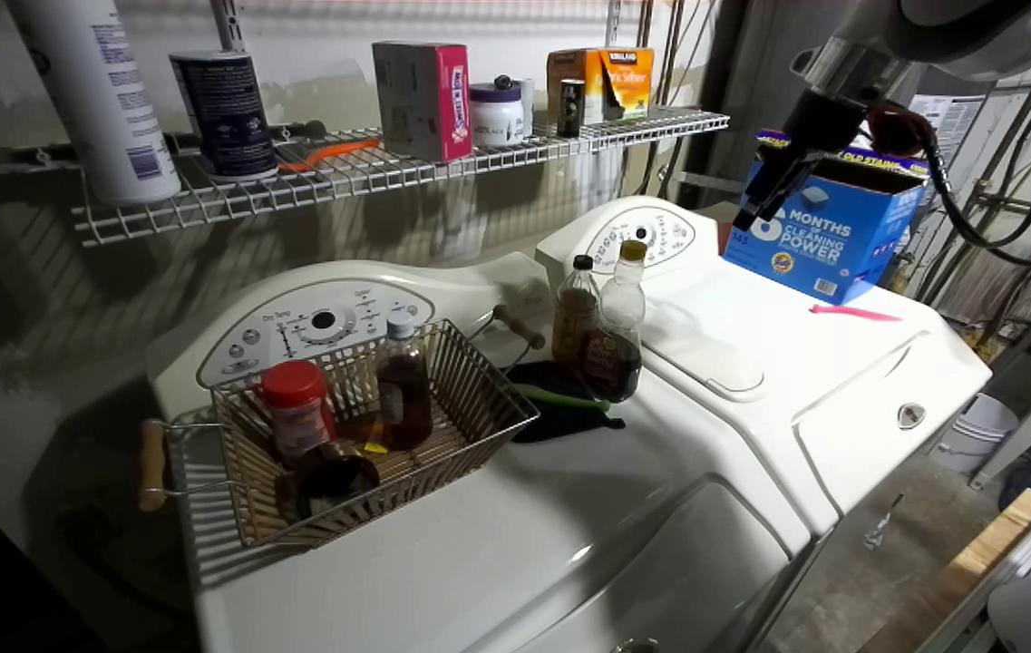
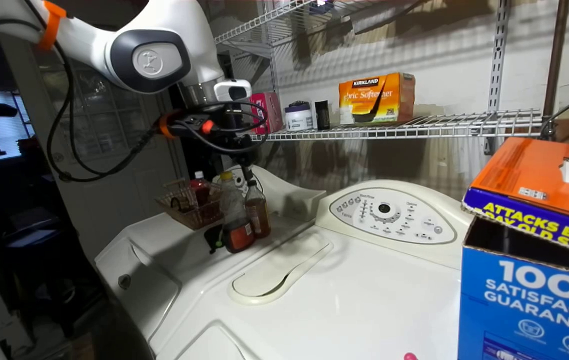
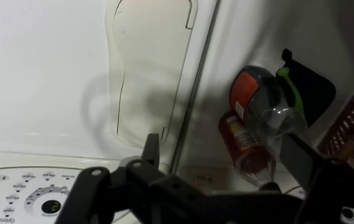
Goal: Turn the knob of the washing machine on the right
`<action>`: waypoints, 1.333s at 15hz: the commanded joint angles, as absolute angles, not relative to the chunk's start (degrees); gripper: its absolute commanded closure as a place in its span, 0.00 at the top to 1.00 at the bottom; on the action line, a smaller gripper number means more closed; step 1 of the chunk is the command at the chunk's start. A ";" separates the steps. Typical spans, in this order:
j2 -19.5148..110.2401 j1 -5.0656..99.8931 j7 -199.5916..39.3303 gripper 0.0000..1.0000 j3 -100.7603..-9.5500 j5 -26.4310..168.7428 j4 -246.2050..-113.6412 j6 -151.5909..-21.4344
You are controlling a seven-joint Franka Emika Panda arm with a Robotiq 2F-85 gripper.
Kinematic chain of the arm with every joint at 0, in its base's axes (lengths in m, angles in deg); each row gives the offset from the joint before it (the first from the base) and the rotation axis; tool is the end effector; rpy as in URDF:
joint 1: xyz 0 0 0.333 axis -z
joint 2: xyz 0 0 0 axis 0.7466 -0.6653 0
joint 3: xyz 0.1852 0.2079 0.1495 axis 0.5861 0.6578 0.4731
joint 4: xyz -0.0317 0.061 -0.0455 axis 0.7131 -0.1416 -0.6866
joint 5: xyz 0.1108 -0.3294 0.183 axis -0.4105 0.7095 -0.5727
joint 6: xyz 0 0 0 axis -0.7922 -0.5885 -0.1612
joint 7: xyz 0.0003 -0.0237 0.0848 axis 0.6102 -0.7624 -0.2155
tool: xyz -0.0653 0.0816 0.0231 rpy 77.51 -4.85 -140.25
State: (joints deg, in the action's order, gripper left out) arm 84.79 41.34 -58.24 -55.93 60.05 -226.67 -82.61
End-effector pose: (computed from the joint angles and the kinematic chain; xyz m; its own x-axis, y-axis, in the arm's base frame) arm 0.4451 0.0189 0.4785 0.9308 0.2393 0.2764 0.2706 -0.9593 -0.0809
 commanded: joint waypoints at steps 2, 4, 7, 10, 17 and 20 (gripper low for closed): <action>74.15 41.08 -53.83 1.00 -56.40 58.88 -221.75 -91.29; 69.14 41.72 -52.56 1.00 -56.31 59.27 -219.50 -95.41; 62.07 43.19 -51.81 1.00 -56.23 58.40 -214.46 -97.85; 55.95 46.32 -51.40 1.00 -55.86 58.53 -208.47 -97.61; 46.79 54.31 -47.57 0.74 -53.44 54.47 -199.18 -97.81; 43.38 56.35 -47.23 0.53 -51.97 53.59 -196.38 -99.71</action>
State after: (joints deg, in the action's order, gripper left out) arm 47.79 53.85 -49.36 -54.32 56.17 -200.93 -98.42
